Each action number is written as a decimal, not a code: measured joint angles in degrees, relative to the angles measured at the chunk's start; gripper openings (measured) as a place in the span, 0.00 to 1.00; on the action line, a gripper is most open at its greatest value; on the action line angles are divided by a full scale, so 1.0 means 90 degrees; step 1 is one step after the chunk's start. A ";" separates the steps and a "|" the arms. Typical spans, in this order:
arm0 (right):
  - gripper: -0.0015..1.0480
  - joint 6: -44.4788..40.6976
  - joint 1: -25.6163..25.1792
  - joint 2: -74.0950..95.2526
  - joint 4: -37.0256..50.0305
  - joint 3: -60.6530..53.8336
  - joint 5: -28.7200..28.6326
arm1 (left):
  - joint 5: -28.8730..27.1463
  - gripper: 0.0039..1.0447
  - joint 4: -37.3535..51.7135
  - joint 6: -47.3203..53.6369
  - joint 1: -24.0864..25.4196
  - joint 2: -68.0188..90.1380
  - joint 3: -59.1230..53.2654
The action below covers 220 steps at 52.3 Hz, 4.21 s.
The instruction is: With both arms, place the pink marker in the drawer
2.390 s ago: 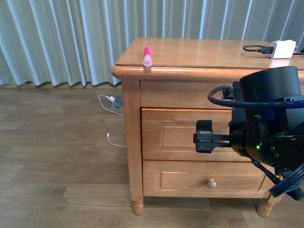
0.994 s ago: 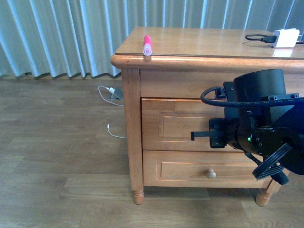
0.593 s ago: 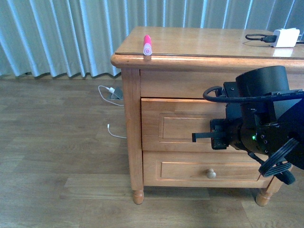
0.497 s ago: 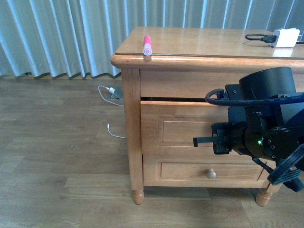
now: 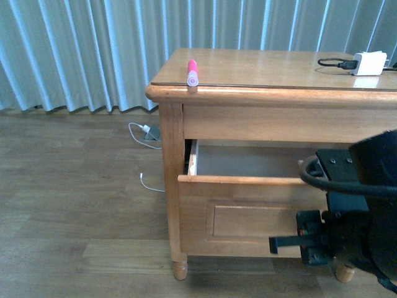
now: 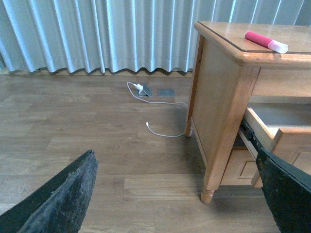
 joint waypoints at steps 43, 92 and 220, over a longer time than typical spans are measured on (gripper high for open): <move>0.91 0.0631 0.0248 -0.4143 -0.1848 -0.1773 -0.0432 | 0.0000 0.94 0.0000 0.0000 0.0000 0.0000 0.0000; 0.92 -0.0187 -0.2691 -0.9610 -0.3993 -0.2492 -0.2072 | 0.0000 0.94 0.0000 0.0000 0.0000 0.0000 0.0000; 0.92 -0.0202 -0.2693 -0.9612 -0.3993 -0.2492 -0.2081 | -0.0981 0.94 0.0051 -0.0214 -0.2691 1.3270 1.0627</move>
